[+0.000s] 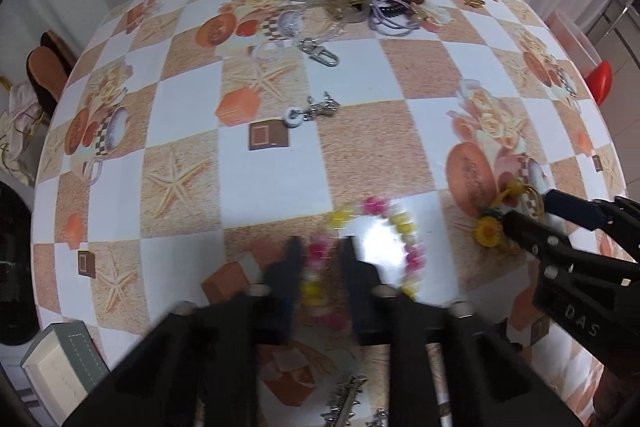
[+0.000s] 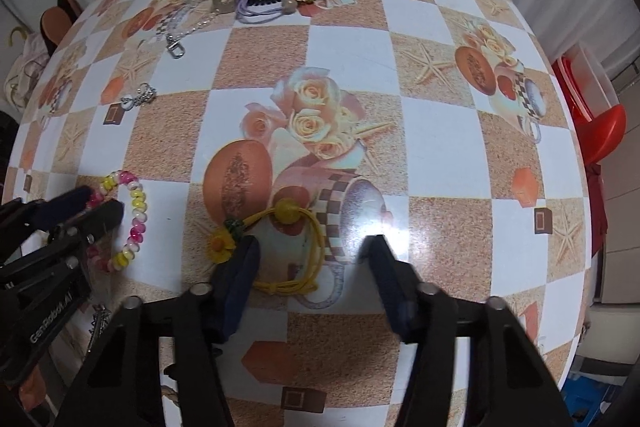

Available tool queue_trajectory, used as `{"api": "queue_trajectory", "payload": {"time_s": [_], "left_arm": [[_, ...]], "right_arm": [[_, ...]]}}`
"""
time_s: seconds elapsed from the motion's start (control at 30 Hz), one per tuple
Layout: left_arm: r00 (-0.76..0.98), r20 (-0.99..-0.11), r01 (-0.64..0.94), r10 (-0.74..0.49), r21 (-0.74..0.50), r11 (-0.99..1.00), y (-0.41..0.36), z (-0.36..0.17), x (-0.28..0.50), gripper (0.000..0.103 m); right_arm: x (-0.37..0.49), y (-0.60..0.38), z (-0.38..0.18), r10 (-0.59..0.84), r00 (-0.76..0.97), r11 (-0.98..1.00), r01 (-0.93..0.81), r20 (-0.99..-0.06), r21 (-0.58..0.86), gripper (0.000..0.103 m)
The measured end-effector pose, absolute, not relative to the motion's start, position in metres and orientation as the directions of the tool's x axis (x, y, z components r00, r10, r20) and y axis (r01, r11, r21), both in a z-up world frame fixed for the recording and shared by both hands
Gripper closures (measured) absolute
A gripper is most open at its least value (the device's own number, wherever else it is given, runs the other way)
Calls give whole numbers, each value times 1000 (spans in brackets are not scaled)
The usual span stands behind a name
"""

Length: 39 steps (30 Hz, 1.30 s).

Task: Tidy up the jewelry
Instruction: 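Reach left tool to pink-yellow beaded bracelet while right tool reaches yellow sunflower hair tie, then close left tool on the beaded bracelet while right tool grasps the hair tie, lift both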

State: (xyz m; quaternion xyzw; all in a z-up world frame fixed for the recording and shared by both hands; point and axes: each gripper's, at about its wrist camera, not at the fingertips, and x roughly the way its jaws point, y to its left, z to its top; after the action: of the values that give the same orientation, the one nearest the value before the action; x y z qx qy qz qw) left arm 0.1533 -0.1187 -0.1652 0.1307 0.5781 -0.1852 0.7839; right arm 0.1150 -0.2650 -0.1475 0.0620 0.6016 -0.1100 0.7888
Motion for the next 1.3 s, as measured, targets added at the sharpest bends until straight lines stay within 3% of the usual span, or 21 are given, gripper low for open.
{"api": "queue_trajectory", "payload": {"time_s": [0.07, 0.13, 0.57, 1.13, 1.2, 1.23, 1.27, 1.3], "left_arm": [[253, -955, 433, -155, -31, 901, -117, -164, 154, 89], [238, -953, 416, -186, -73, 906, -113, -162, 154, 89], [296, -911, 416, -287, -148, 898, -98, -109, 130, 89], [362, -876, 315, -318, -206, 927, -20, -56, 91, 89], [364, -878, 301, -311, -205, 931, -9, -56, 86, 89], [363, -879, 296, -308, -204, 933, -5, -56, 83, 89], [363, -881, 291, -303, -201, 935, -1, -58, 81, 89], [360, -885, 286, -296, -197, 938, 3, -61, 79, 89]], "right_arm": [[117, -264, -147, -95, 260, 969, 244, -961, -30, 84], [115, -259, -144, -96, 260, 966, 255, -961, -28, 100], [89, -280, -105, 28, 360, 932, 327, -932, 154, 100], [70, -244, -55, 39, 382, 954, 260, -923, 148, 100], [71, -251, -67, 71, 356, 940, 290, -932, 182, 96], [73, -257, -78, 68, 322, 932, 317, -944, 175, 74], [74, -260, -85, 53, 304, 930, 332, -951, 158, 35], [74, -263, -92, 36, 299, 930, 340, -953, 142, 21]]}}
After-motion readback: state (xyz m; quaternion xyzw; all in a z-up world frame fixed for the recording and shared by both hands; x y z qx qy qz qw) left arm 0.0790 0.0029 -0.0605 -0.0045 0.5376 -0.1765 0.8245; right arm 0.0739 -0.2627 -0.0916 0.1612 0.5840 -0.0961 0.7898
